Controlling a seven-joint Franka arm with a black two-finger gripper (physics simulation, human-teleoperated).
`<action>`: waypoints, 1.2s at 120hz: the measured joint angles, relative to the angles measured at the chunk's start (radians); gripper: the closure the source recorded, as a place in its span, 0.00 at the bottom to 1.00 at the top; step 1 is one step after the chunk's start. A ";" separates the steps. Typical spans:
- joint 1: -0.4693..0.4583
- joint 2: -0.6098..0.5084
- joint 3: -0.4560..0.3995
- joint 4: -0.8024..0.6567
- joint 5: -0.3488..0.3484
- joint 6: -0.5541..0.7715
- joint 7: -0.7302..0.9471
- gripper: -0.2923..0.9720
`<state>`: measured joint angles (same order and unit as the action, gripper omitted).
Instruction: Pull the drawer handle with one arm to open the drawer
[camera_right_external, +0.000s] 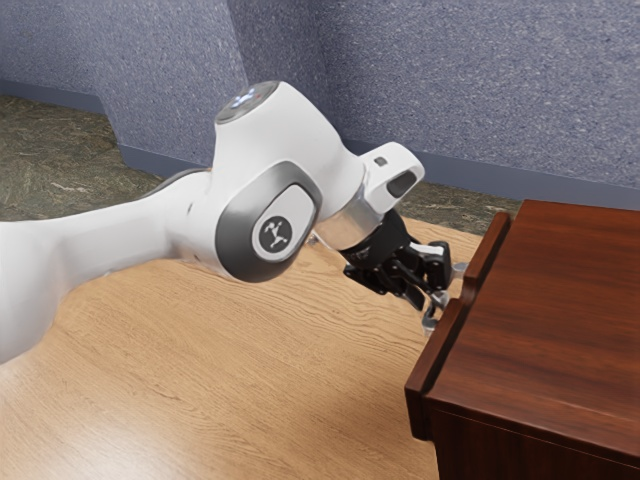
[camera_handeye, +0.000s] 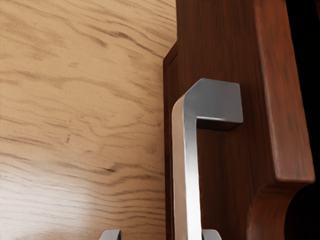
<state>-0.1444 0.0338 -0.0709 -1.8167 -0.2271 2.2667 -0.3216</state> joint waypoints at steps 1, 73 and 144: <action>0.000 0.000 0.000 0.000 0.001 0.000 0.000 0.67; -0.021 -0.038 0.007 -0.039 0.029 0.000 -0.001 0.68; -0.010 -0.059 0.011 -0.053 0.034 0.000 0.001 0.67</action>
<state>-0.1540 -0.0248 -0.0602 -1.8700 -0.1929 2.2671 -0.3205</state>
